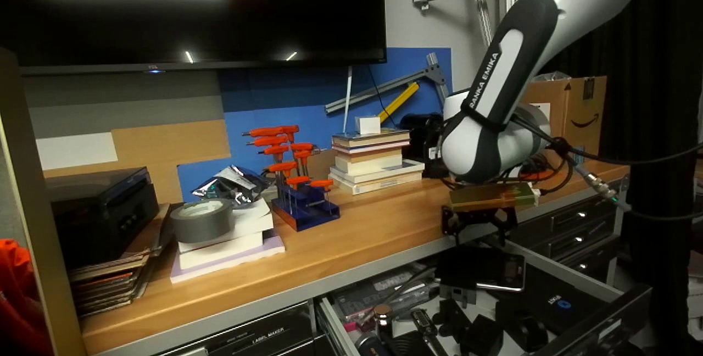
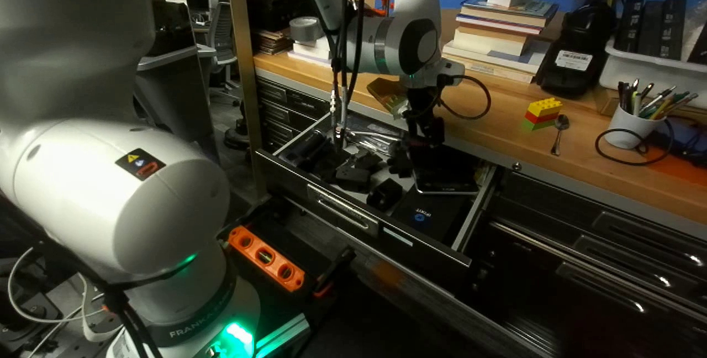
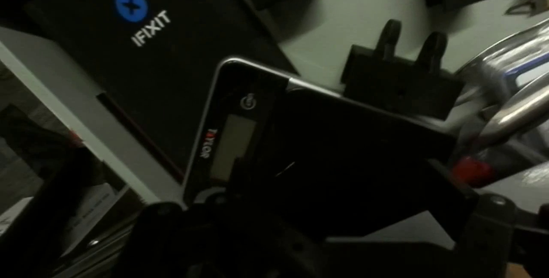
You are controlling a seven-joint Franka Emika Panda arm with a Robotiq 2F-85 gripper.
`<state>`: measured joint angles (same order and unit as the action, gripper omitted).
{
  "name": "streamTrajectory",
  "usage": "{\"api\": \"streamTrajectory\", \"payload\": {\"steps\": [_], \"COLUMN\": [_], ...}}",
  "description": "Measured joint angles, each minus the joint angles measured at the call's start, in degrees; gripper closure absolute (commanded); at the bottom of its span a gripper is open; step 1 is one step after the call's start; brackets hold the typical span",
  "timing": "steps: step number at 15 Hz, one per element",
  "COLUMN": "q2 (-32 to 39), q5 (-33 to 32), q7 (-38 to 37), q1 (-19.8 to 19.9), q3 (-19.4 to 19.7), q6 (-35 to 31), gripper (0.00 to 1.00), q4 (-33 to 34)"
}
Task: Pick up the black objects from the counter and put them in the open drawer and close it
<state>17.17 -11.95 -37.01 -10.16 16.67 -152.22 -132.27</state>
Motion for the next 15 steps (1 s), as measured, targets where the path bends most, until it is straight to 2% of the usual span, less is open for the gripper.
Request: {"api": "streamTrajectory", "payload": {"steps": [4, 8, 11, 15], "q2": [-3.7, -5.7, -6.6, -7.3], "q5": [-8.7, -13.5, -13.7, -12.8], "q7": [-14.2, -25.7, -29.9, -31.7], "q1": [0.6, 3.4, 5.9, 9.6], "q3": [5.1, 5.9, 5.5, 4.1], "q6": [1.9, 5.9, 8.1, 8.9], "gripper": [0.0, 0.0, 0.0, 0.0], "q4": [-3.7, -7.5, -10.1, -13.5]}}
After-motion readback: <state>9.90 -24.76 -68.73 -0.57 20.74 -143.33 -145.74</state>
